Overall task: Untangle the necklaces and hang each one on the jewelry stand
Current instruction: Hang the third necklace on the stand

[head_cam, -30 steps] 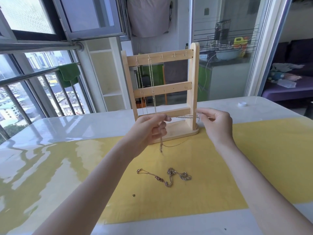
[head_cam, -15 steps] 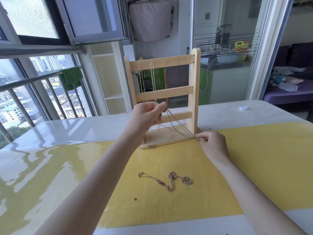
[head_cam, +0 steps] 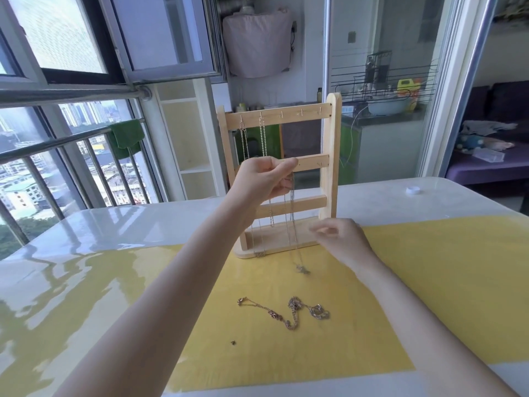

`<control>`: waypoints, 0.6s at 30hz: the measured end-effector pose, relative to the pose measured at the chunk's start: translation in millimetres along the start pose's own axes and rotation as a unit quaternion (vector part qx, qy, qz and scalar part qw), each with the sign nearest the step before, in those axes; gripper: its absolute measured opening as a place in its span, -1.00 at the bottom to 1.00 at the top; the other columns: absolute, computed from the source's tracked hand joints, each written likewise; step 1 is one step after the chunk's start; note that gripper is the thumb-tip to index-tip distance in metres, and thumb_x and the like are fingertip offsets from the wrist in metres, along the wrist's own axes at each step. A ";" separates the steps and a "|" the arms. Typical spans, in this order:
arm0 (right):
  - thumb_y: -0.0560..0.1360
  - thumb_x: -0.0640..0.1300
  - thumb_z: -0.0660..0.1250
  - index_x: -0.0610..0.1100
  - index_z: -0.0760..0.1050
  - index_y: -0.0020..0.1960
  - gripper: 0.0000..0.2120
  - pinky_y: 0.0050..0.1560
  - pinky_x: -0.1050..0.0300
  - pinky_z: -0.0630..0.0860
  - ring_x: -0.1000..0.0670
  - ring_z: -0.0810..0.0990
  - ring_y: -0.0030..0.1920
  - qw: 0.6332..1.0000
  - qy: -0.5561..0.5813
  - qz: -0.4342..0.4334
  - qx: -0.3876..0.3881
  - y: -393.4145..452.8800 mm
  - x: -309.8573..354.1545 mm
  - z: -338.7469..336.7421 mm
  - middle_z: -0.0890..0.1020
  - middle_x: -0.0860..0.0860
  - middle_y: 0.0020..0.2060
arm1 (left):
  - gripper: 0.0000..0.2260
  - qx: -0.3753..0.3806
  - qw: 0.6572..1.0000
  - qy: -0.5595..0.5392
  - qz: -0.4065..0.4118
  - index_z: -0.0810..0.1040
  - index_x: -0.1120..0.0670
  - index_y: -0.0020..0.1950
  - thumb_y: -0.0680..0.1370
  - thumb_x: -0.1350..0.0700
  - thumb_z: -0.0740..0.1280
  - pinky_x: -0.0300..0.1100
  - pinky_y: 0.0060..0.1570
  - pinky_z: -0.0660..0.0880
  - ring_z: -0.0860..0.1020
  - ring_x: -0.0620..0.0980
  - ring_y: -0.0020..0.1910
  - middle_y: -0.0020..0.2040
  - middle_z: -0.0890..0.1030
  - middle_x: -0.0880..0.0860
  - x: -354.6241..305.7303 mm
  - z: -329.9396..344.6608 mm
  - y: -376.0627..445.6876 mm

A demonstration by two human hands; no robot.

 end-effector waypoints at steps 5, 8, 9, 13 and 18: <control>0.60 -0.03 0.20 -0.10 0.60 0.07 -0.75 0.00 0.24 0.49 0.04 0.62 0.06 0.962 0.242 -0.036 0.118 3.0 66.3 -12.8 0.69 0.00 -0.03 | -0.72 0.028 0.992 0.123 0.024 0.60 0.31 -0.03 0.52 0.07 0.37 -0.33 -0.24 0.59 0.58 -0.12 -0.31 -0.26 0.61 0.07 -11.9 0.1 6.4; 0.52 -0.12 0.33 -0.13 0.61 0.03 -0.85 -0.17 0.33 0.51 0.09 0.66 -0.13 0.958 0.232 -0.051 0.160 1.3 90.7 -17.2 0.70 0.04 -0.20 | -0.77 0.032 0.983 0.178 0.044 0.61 0.25 -0.10 0.51 0.06 0.38 -0.42 -0.37 0.52 0.56 -0.22 -0.43 -0.32 0.59 0.02 -22.6 -4.1 6.4; 0.48 -0.17 0.37 -0.14 0.62 -0.01 -0.88 -0.18 0.31 0.52 0.08 0.65 -0.17 0.957 0.240 -0.044 0.155 1.7 93.6 -17.5 0.70 0.03 -0.23 | -0.78 0.038 0.981 0.186 0.047 0.61 0.23 -0.12 0.51 0.06 0.38 -0.42 -0.38 0.51 0.55 -0.23 -0.45 -0.33 0.59 0.02 -24.9 -5.9 6.4; 0.47 -0.21 0.39 -0.13 0.65 -0.08 -0.93 -0.01 0.17 0.56 0.03 0.67 -0.14 0.962 0.230 -0.044 0.138 1.9 101.1 -21.5 0.71 -0.06 -0.21 | -0.80 0.059 0.977 0.195 0.061 0.60 0.23 -0.14 0.50 0.08 0.40 -0.42 -0.42 0.46 0.52 -0.25 -0.48 -0.36 0.58 0.02 -31.8 -13.1 2.4; 0.46 -0.19 0.40 -0.13 0.66 -0.01 -0.88 0.05 0.12 0.54 0.04 0.66 -0.09 0.971 0.186 -0.069 0.133 -1.0 111.8 -33.9 0.72 -0.04 -0.12 | -0.85 0.099 0.979 0.167 0.064 0.58 0.20 -0.16 0.50 0.12 0.39 -0.40 -0.38 0.45 0.52 -0.21 -0.43 -0.34 0.58 0.01 -37.4 -17.2 -3.4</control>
Point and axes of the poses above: each hand's wrist, its own y-axis towards the middle knuckle, its own z-axis out of the palm, x = y × z, the point moved 3 cm from there along y, towards the middle knuckle
